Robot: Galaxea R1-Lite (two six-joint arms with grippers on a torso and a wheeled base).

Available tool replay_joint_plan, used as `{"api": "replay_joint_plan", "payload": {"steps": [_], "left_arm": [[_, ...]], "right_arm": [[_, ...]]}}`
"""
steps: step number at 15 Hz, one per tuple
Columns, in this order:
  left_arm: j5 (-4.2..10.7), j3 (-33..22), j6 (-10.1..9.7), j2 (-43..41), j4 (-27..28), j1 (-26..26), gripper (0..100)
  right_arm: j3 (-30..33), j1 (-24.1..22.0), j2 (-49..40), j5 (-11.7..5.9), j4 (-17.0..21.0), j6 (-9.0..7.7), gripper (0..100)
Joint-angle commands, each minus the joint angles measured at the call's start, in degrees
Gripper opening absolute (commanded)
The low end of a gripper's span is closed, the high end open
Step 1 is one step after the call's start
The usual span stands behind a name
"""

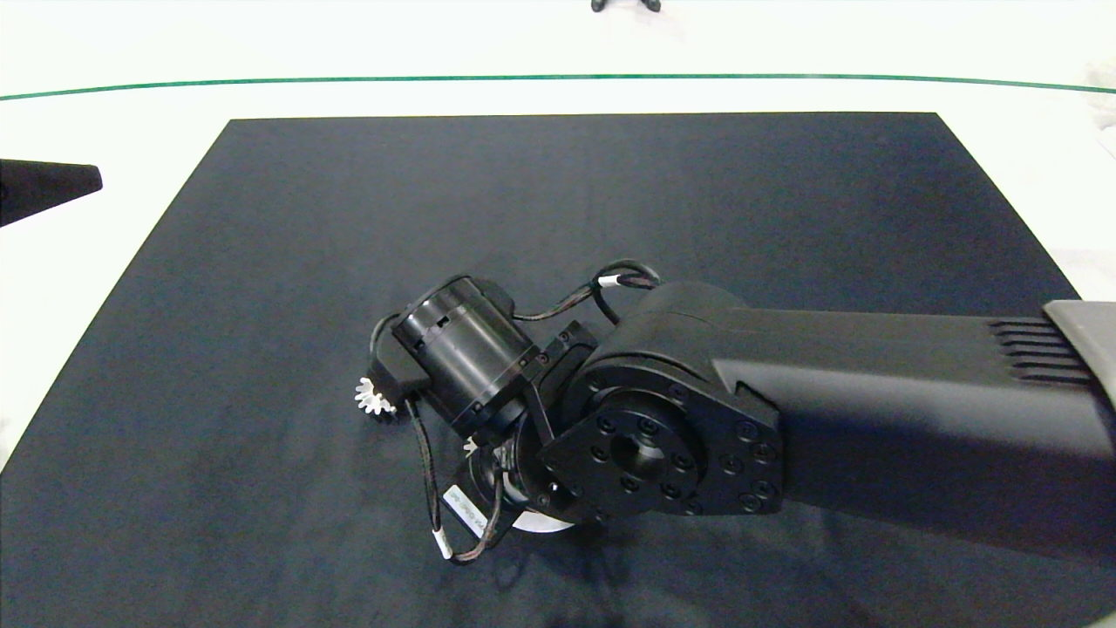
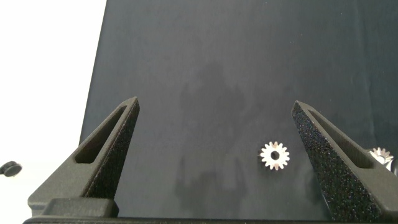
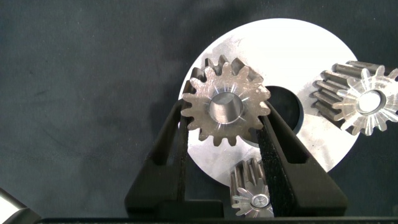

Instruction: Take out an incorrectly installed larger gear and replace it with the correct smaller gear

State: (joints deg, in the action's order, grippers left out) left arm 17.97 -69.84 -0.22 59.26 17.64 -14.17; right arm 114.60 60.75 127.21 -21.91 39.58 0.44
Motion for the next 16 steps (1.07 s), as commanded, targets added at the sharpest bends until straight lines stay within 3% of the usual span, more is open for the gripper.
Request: {"api": "replay_joint_plan", "payload": {"steps": [1, 15, 16], "left_arm": [[0.14, 0.0, -0.04, 0.0, 0.0, -0.1, 100], [0.14, 0.0, -0.04, -0.2, 0.1, 0.0, 100], [0.14, 0.0, -0.04, -0.2, 0.1, 0.0, 100]], "right_arm": [[0.0, 0.1, 0.3, -0.15, 0.1, 0.0, 25], [0.0, 0.3, 1.5, -0.33, -0.8, -0.09, 25], [0.0, 0.3, 1.5, -0.33, -0.8, -0.09, 100]]}}
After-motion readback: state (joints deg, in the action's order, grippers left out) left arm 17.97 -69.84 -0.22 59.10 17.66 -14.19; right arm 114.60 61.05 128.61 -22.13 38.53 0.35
